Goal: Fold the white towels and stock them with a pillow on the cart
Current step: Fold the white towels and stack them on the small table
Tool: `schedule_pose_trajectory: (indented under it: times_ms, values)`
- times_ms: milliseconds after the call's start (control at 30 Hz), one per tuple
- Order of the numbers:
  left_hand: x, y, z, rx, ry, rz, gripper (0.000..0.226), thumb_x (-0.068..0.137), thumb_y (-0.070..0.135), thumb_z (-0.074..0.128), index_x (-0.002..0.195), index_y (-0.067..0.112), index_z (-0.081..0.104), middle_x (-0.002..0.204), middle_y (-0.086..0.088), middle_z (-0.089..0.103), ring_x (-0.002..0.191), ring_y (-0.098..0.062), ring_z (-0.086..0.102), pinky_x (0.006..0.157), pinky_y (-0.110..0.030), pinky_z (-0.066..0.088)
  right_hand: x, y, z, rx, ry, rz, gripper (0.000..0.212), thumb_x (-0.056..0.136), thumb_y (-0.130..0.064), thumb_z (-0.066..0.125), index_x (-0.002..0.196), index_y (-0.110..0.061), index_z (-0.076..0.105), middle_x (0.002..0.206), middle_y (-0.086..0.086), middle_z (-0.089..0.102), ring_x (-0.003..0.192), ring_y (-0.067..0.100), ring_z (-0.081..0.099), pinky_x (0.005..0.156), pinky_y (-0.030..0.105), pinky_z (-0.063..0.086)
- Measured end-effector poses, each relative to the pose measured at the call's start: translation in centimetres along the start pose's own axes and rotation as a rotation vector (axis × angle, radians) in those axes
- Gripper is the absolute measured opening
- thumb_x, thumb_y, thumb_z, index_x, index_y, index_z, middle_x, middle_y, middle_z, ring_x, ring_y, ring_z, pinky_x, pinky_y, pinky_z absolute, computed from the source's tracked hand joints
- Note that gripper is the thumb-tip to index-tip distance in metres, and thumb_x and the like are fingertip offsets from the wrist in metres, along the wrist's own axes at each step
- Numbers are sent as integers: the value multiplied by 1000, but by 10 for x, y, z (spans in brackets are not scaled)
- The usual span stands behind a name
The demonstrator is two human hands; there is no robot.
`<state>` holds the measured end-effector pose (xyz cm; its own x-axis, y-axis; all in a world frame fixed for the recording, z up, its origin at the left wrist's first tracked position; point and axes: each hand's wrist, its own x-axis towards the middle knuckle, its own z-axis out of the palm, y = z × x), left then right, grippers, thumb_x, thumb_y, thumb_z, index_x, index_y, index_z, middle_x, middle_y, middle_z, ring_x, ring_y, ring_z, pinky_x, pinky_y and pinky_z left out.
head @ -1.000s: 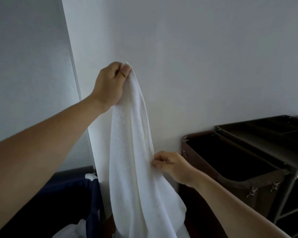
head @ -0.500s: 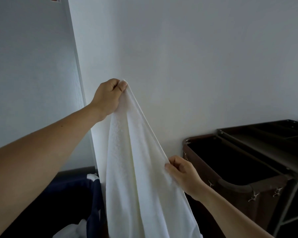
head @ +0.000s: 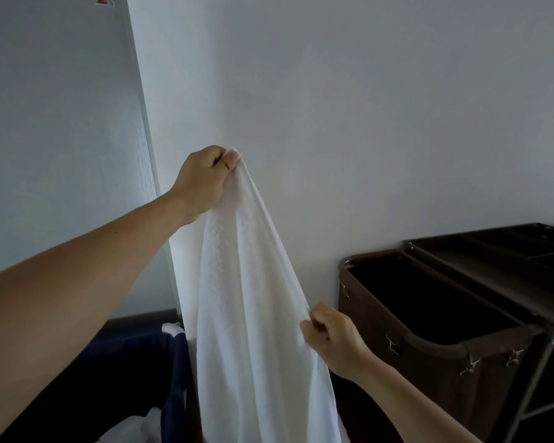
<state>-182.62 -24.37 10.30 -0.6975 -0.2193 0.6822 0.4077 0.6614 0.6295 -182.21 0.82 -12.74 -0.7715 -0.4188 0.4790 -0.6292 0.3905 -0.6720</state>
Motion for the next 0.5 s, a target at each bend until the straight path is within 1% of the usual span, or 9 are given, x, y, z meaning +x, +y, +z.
schedule_pose_trajectory:
  times_ms: [33,67,167,233,333,467,500]
  values:
    - [0,-1,0,7,-3,3,50,102,41,50,95,-8,56,80,-4,44,62,-7,38,51,-18,33,1,2,1,20,5,39,44,97,-23,60,59,-45,49,70,-26,53,59,0,48,55,13,38]
    - [0,-1,-1,13,-4,5,50,102,41,50,95,-8,55,79,-4,43,60,-7,37,49,-17,32,1,5,2,44,3,79,42,97,-25,61,60,-45,52,67,-25,54,57,-1,49,55,13,40]
    - [3,-6,-5,13,26,-17,49,102,40,50,93,-8,56,72,1,40,51,-1,33,45,-13,30,0,14,5,86,-33,189,29,95,-33,64,67,-31,58,61,-21,57,54,-1,51,53,13,41]
    - [5,-10,-9,22,40,-34,48,102,39,51,91,-8,54,68,3,38,47,0,33,43,-12,29,-3,22,7,84,-68,222,28,94,-33,66,68,-27,58,58,-18,56,52,-1,49,52,14,40]
    - [5,-15,-13,52,21,-33,46,103,37,50,87,-6,54,67,3,37,47,0,34,43,-11,29,-4,28,12,36,-142,213,28,93,-31,67,68,-31,57,57,-20,55,51,-1,47,51,14,39]
    - [4,-20,-11,20,16,-39,38,103,35,51,78,7,56,66,6,39,49,0,37,46,-9,31,0,32,11,-72,-196,172,34,95,-33,63,66,-49,55,60,-22,54,53,1,47,51,13,39]
    - [4,-21,-12,20,12,-40,39,103,35,51,76,7,56,67,5,40,50,0,38,47,-10,32,2,34,8,-119,-213,156,34,95,-33,62,65,-47,54,63,-20,55,55,2,49,52,13,39]
